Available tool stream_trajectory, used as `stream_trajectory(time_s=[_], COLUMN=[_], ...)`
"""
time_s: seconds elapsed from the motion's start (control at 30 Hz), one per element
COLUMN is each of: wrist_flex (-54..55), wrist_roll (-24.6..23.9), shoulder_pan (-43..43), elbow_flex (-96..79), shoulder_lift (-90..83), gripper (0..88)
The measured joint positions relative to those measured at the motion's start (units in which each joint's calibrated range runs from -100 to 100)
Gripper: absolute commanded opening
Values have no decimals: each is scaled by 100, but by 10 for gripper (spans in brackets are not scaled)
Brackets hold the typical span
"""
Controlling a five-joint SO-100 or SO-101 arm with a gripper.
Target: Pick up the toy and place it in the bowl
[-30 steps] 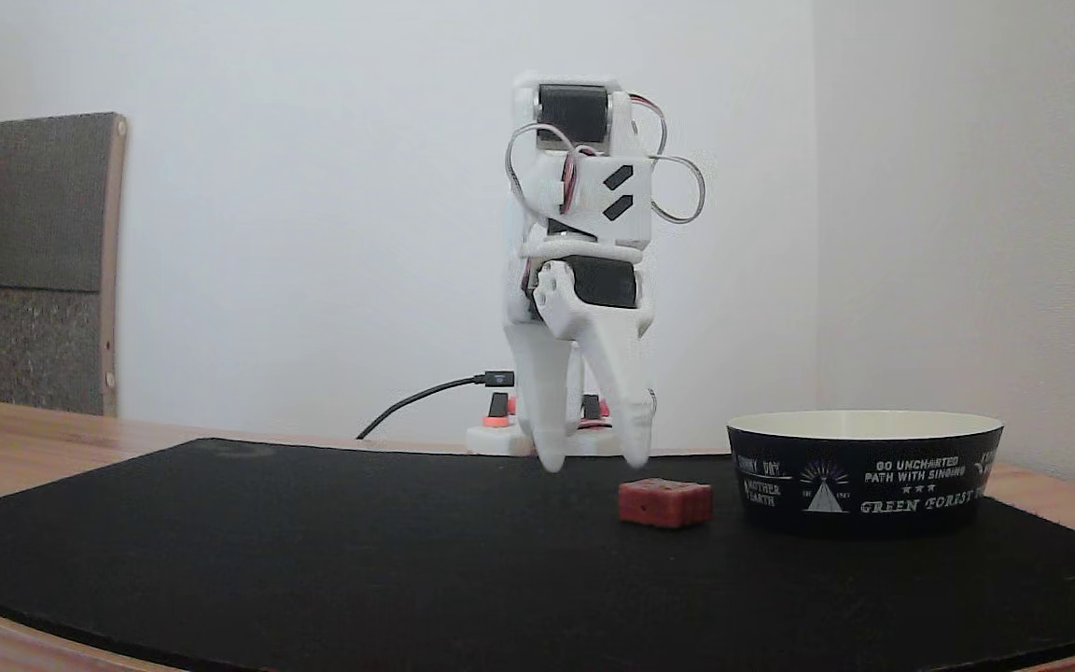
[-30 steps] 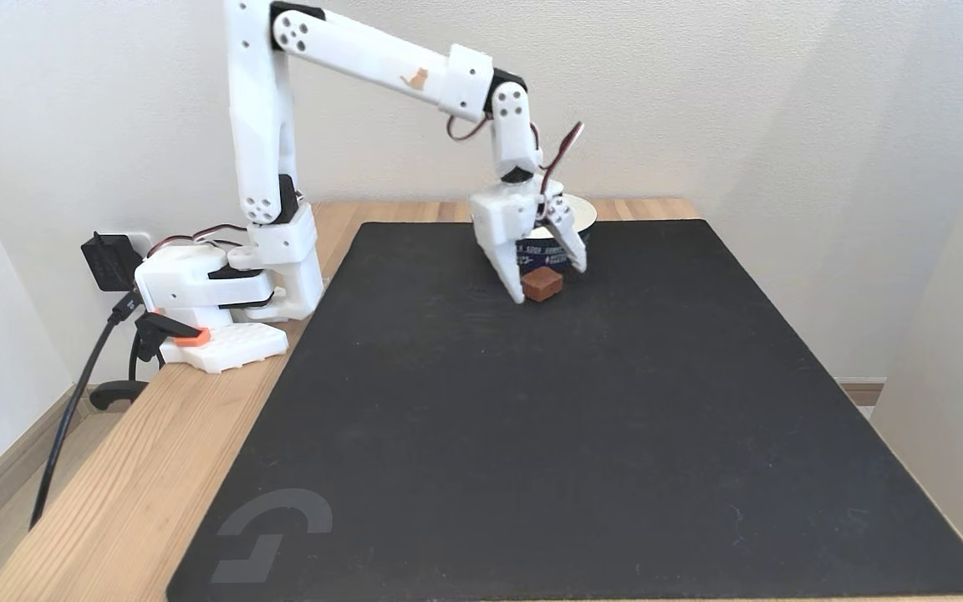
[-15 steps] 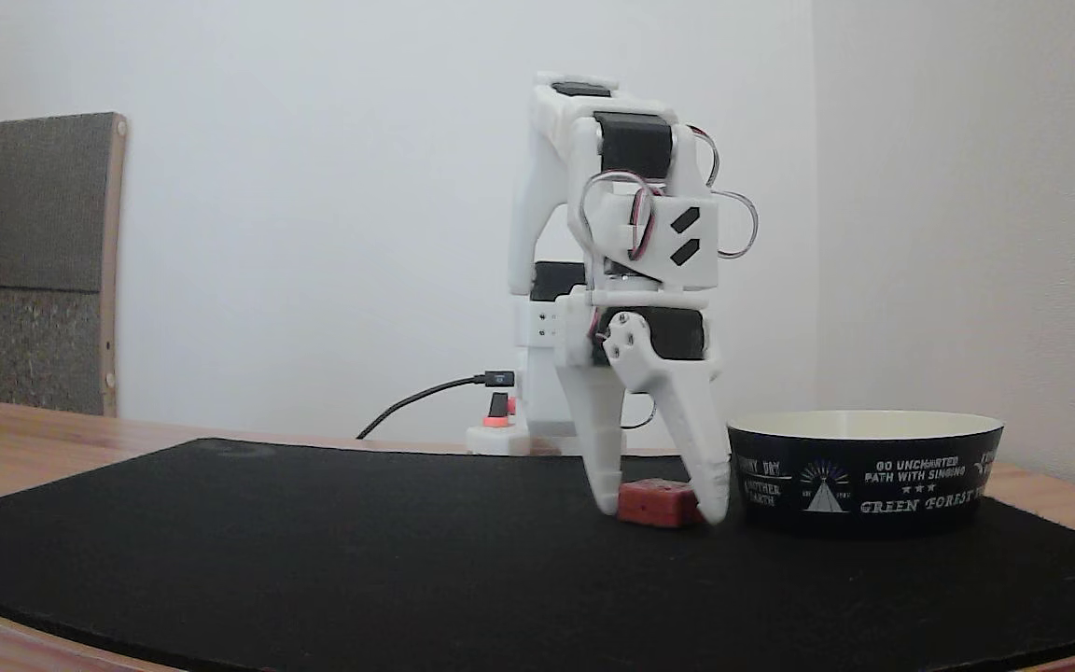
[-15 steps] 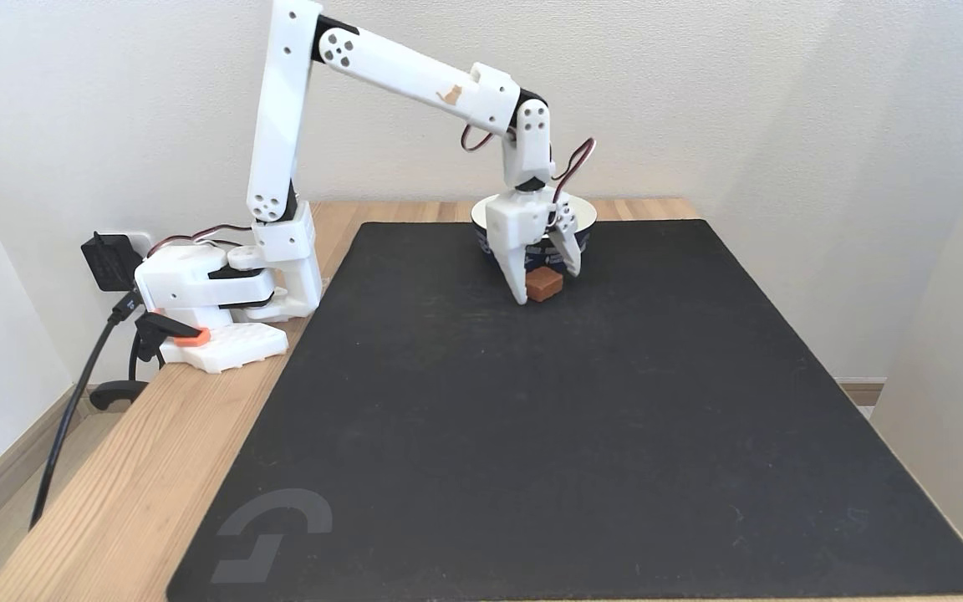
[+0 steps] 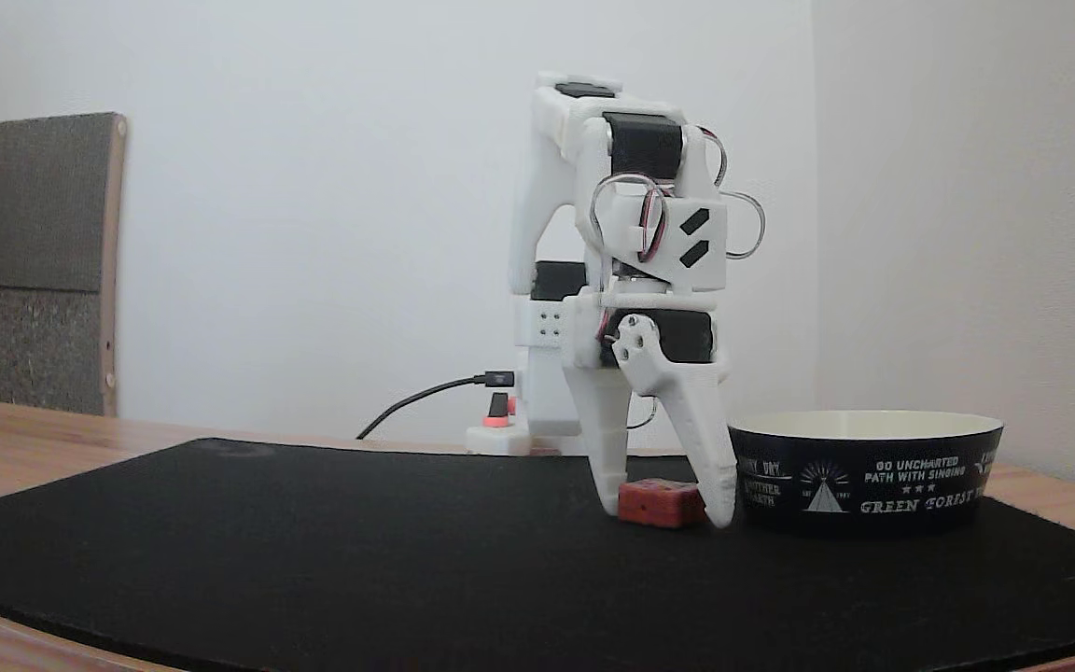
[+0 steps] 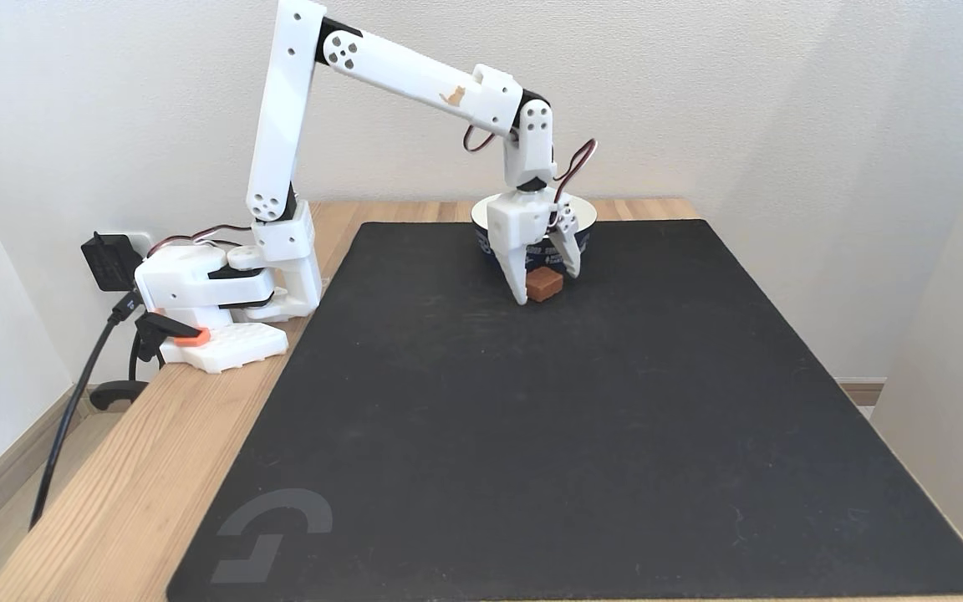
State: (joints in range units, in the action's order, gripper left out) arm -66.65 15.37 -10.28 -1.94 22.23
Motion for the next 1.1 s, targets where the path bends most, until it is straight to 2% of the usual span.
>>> stream_trajectory(time_s=[0.1, 0.43, 0.6, 0.8, 0.9, 0.93, 1.03, 1.07, 1.1], wrist_flex=[0, 42, 8, -59, -68, 59, 422, 650, 1013], wrist_roll=[0, -26, -26, -36, -36, -31, -221, -329, -438], shoulder_pan=[0, -50, 225, 225, -341, -907, -1357, -1515, -1839], elbow_flex=[0, 19, 246, 416, 425, 425, 425, 425, 425], shoulder_lift=[67, 92, -192, -1640, -1965, -2032, -1990, -1923, -1757], gripper=[18, 23, 23, 24, 26, 27, 87, 185, 231])
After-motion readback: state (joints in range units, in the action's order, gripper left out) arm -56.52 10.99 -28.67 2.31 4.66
